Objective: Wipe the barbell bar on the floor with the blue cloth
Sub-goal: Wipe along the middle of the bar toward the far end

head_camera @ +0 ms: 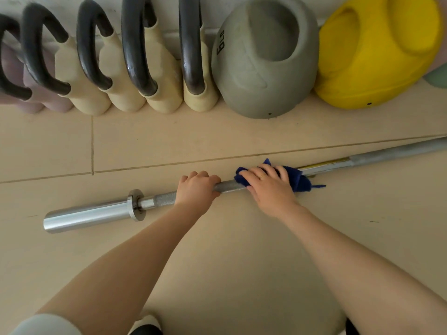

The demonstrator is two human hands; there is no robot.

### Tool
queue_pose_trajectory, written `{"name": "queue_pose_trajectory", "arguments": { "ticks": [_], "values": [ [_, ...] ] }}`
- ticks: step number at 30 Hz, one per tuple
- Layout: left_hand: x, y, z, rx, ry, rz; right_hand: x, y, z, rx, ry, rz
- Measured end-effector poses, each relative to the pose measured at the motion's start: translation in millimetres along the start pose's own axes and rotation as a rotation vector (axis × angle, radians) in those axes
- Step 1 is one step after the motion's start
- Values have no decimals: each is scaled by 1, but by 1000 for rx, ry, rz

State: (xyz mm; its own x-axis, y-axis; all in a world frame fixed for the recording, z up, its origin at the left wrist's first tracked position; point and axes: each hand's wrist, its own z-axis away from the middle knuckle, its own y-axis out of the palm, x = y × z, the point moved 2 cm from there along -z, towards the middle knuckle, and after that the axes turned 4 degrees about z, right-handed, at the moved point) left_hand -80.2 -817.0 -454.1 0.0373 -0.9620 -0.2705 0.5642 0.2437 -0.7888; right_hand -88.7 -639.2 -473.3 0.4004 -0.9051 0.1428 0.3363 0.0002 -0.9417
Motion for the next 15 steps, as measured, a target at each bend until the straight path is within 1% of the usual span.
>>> {"name": "queue_pose_trajectory", "arguments": {
  "ticks": [1, 3, 6, 7, 8, 11, 13, 15],
  "values": [
    [0, 0, -1, 7, -6, 0, -8, -3, 0, 15, 10, 12],
    [0, 1, -2, 10, -14, 3, -21, -5, 2, 13, 111, 24],
    [-2, 3, 0, -2, -11, -3, -12, -6, 1, -33, 291, -16],
    [-2, 3, 0, 0, -11, -11, -4, -5, -3, -23, 314, -38],
    [-3, 3, -1, 8, -13, -20, 4, -3, -5, 2, 297, -43],
    [-7, 0, -5, 46, -12, -61, 13, -3, -9, 50, 143, -10],
    [-9, -3, -7, 74, -18, -75, 5, -7, -8, 70, 34, 23],
    [-9, -4, -9, 85, -21, -76, -11, -10, -10, 106, -1, 38]
  ]
}}
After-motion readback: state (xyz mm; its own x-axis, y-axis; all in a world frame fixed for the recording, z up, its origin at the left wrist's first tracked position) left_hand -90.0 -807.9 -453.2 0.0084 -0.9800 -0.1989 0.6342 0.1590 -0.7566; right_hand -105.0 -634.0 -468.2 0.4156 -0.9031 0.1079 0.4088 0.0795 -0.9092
